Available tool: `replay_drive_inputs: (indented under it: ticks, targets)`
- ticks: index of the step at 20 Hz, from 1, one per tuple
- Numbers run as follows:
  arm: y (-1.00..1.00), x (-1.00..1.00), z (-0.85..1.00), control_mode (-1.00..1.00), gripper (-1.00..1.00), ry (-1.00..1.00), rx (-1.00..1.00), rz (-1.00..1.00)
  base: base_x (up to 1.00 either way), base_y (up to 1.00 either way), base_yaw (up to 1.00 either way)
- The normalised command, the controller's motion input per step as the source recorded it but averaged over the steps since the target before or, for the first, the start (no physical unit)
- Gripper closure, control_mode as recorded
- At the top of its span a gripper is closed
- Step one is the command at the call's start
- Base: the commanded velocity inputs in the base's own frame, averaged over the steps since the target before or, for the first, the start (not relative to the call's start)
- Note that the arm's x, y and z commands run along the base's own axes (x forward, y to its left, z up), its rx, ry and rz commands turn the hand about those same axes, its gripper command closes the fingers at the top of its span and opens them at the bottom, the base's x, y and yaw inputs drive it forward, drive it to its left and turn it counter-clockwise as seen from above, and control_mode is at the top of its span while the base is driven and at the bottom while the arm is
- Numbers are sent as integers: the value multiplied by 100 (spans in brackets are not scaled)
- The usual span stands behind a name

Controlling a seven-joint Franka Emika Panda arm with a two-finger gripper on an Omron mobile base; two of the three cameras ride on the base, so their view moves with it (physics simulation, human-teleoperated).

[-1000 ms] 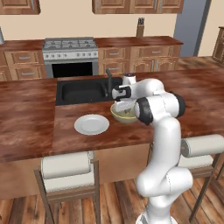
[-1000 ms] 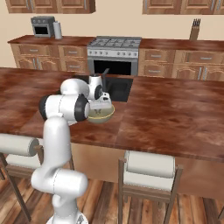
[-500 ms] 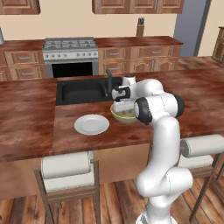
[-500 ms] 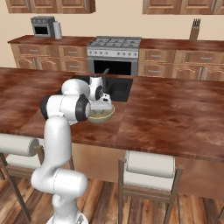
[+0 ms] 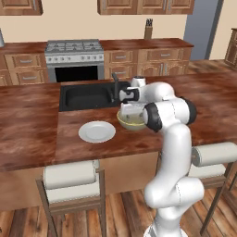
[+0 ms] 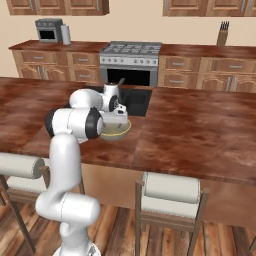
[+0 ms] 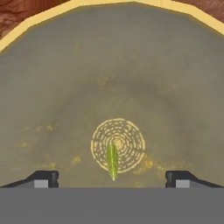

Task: Pick the chicken drumstick and lemon wedge from their plates and place them in the bowl. Then put the bowl in the fridge.

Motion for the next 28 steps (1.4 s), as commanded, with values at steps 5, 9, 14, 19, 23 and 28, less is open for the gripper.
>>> replay_drive_inputs:
  ticks: [5,9,14,19,23,28]
  targets:
    - [3,-59,24,-100,-100,-7,1,-9,0,0,0]
    - [13,-82,0,-100,-100,-20,-2,-16,0,0,0]
    - [13,-76,0,-100,-100,-6,-3,-15,0,0,0]
    - [1,-67,1,-100,-100,-3,0,-7,0,0,0]
    - [0,-38,3,-100,-100,3,0,0,0,0,0]
    - [2,-22,0,-100,-100,1,0,0,0,0,0]
